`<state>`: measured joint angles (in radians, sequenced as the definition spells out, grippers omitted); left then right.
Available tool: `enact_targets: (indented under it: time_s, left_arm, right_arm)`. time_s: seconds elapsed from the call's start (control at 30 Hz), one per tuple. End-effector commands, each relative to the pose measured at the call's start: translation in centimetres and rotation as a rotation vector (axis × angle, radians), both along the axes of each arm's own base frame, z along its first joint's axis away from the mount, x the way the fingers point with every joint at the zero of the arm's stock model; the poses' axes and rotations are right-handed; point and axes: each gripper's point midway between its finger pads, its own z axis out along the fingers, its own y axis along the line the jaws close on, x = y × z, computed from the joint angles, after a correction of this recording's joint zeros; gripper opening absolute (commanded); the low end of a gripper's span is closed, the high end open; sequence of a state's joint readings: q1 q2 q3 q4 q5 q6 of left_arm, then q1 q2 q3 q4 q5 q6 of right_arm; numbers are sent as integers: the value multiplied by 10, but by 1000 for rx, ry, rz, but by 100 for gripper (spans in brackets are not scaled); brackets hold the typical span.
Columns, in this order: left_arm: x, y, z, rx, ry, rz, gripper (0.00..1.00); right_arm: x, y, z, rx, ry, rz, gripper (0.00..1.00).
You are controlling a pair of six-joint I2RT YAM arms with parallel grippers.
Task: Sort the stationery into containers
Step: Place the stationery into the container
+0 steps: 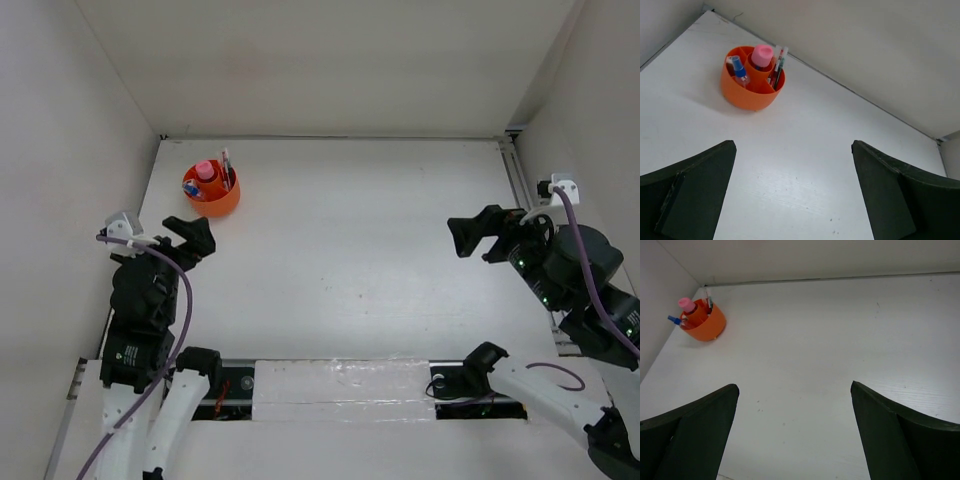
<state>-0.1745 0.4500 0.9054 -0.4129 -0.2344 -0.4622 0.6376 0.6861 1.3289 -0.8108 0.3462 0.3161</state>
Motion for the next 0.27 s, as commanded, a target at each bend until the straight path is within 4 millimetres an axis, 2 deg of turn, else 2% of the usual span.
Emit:
enact_targets:
  time_s: [0.0,0.07,0.17,0.23]
  left_arm:
    - [-8,11,-1,-42,-55,64,99]
    - [-10,14,-7,-48,-39,85,99]
    - [-12,17,-2,-50,-51,97,99]
    - [-5,17,-9,-44,-28,106,99]
  right_arm:
    - [-6,-14,6,-15,-24,-38,100]
    - [-5,-15,-3,-28,-11,-48,100]
    - [-5,-15,-3,-20,-20,-48,100]
    - [-5,-15,-3,-10,-18,-50,100]
